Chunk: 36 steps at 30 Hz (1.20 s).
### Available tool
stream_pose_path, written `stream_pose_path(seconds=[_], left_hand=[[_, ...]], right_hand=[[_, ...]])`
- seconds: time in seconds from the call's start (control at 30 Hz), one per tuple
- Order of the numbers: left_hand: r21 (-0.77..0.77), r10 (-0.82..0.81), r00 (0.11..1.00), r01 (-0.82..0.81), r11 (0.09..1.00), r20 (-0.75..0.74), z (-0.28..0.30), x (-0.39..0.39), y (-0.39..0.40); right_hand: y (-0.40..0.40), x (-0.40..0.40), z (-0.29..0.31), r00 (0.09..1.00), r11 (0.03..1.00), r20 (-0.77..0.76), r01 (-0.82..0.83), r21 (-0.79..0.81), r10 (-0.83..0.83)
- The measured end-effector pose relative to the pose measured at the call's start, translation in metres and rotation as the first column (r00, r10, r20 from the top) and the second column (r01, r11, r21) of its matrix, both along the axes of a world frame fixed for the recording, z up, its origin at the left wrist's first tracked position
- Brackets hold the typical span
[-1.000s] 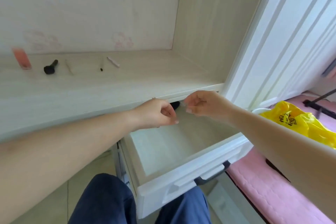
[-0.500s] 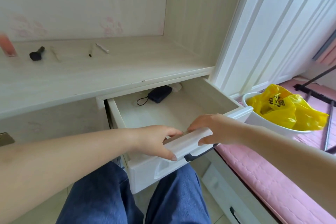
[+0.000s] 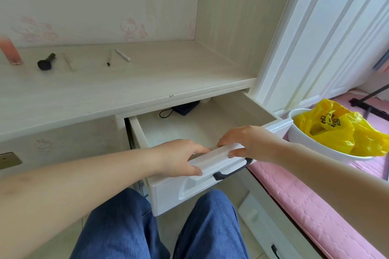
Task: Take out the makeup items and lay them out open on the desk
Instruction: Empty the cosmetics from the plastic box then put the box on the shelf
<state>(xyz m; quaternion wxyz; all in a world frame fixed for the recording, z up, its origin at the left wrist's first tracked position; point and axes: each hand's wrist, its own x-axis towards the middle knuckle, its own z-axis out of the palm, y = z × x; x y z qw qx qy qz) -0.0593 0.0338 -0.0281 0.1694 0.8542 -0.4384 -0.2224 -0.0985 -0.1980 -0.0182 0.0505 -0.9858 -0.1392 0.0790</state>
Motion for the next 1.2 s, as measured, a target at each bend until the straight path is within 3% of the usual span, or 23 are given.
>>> stream_pose_path(seconds=[0.13, 0.23, 0.37, 0.47, 0.6, 0.77, 1.03, 1.2], left_hand=[[-0.019, 0.031, 0.994, -0.029, 0.999, 0.107, 0.002, 0.015, 0.006], [-0.029, 0.075, 0.949, -0.069, 0.997, 0.307, -0.001, 0.029, 0.012], [0.006, 0.106, 0.755, -0.145, 0.989, 0.647, -0.002, 0.047, 0.024], [0.039, 0.133, 0.64, -0.247, 0.968, 0.757, -0.001, 0.06, 0.029], [0.029, 0.208, 0.608, -0.357, 0.934, 0.766, 0.003, 0.076, 0.033], [0.062, 0.196, 0.584, -0.392, 0.918, 0.788, 0.008, 0.094, 0.036], [0.073, 0.292, 0.675, -0.457, 0.887, 0.678, 0.005, 0.109, 0.041], [0.055, 0.29, 0.644, -0.46, 0.886, 0.708, 0.001, 0.11, 0.039]], right_hand=[[0.004, 0.021, -0.001, 0.999, 1.0, 0.034, -0.001, -0.015, 0.001], [0.009, 0.037, -0.001, 0.992, 0.999, 0.125, -0.023, -0.032, 0.027], [0.02, 0.059, 0.001, 0.962, 0.991, 0.272, 0.003, -0.132, 0.033], [0.026, 0.077, 0.005, 0.945, 0.974, 0.325, 0.034, -0.223, 0.042], [0.034, 0.101, 0.01, 0.945, 0.942, 0.322, 0.061, -0.329, 0.051], [0.038, 0.123, 0.01, 0.954, 0.933, 0.297, 0.083, -0.349, 0.026], [0.041, 0.135, -0.007, 0.944, 0.967, 0.324, 0.137, -0.216, -0.061], [0.044, 0.134, -0.02, 0.897, 0.971, 0.429, 0.186, -0.15, -0.106]])
